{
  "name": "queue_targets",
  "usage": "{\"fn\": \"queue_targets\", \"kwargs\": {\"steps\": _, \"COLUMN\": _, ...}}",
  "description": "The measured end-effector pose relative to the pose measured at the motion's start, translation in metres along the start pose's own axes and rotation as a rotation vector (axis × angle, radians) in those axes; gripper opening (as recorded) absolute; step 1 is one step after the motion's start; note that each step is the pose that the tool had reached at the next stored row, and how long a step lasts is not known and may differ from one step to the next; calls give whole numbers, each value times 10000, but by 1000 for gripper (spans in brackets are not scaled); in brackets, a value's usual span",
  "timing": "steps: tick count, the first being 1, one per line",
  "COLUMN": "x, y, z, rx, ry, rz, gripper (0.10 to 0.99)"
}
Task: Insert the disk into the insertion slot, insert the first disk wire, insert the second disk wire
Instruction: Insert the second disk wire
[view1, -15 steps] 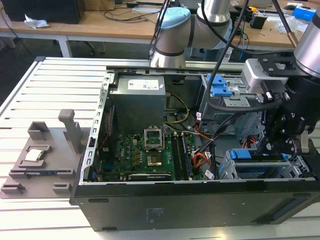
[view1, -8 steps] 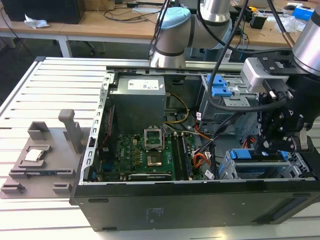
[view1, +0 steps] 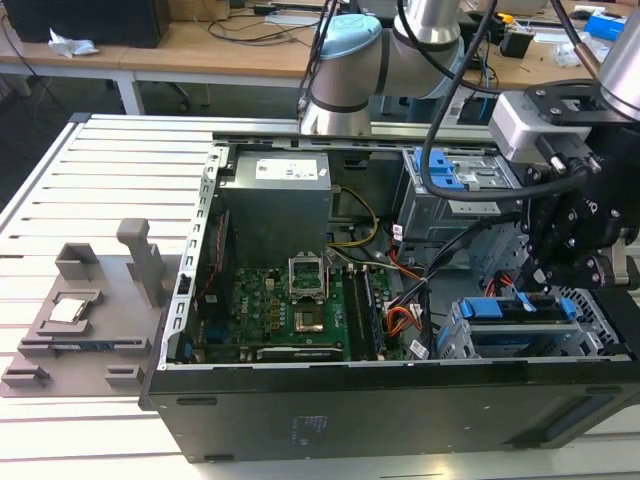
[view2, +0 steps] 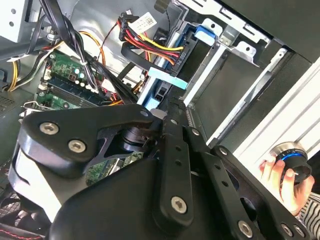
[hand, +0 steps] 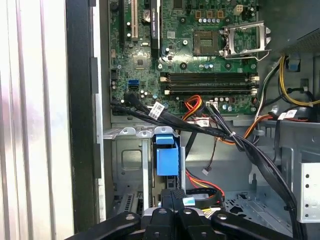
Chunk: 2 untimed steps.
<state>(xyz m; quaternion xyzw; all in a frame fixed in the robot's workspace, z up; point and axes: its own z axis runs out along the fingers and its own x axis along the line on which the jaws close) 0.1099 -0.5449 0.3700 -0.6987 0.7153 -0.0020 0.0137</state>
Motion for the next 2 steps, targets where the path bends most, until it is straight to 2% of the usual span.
{"fn": "queue_targets", "kwargs": {"steps": 2, "x": 0, "y": 0, "z": 0, "rx": 0, "ry": -1, "rz": 0, "gripper": 106}}
